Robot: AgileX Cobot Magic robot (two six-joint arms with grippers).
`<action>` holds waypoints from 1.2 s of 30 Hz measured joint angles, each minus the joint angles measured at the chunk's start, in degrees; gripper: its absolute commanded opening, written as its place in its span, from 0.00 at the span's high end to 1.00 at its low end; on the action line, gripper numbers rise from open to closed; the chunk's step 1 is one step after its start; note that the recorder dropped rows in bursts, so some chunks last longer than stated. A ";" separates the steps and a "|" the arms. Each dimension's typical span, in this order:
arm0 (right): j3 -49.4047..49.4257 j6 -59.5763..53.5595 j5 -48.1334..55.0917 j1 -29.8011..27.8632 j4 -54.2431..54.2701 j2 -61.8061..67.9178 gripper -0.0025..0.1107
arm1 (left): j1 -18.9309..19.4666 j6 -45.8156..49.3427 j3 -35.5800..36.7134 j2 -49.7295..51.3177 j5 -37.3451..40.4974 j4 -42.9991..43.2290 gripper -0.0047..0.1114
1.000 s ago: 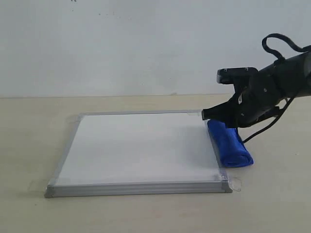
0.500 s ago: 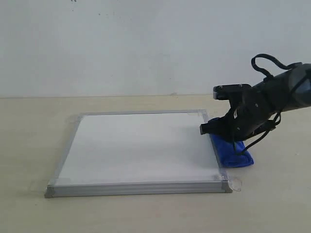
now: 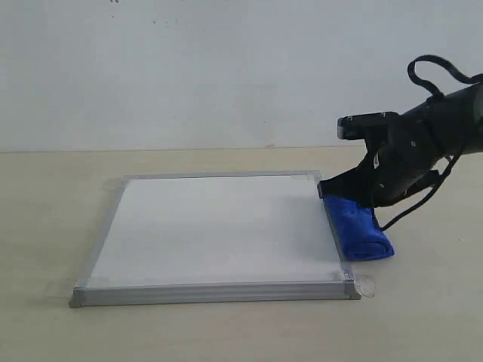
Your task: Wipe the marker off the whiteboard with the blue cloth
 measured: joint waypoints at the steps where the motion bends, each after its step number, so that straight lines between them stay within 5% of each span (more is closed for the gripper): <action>1: 0.81 -0.12 -0.59 0.00 0.00 0.27 0.98 | 0.00 0.00 0.00 0.00 0.00 0.00 0.93; 36: 9.25 -1.20 -1.83 0.00 2.79 -7.04 0.98 | 0.00 0.00 0.00 0.00 0.00 0.00 0.93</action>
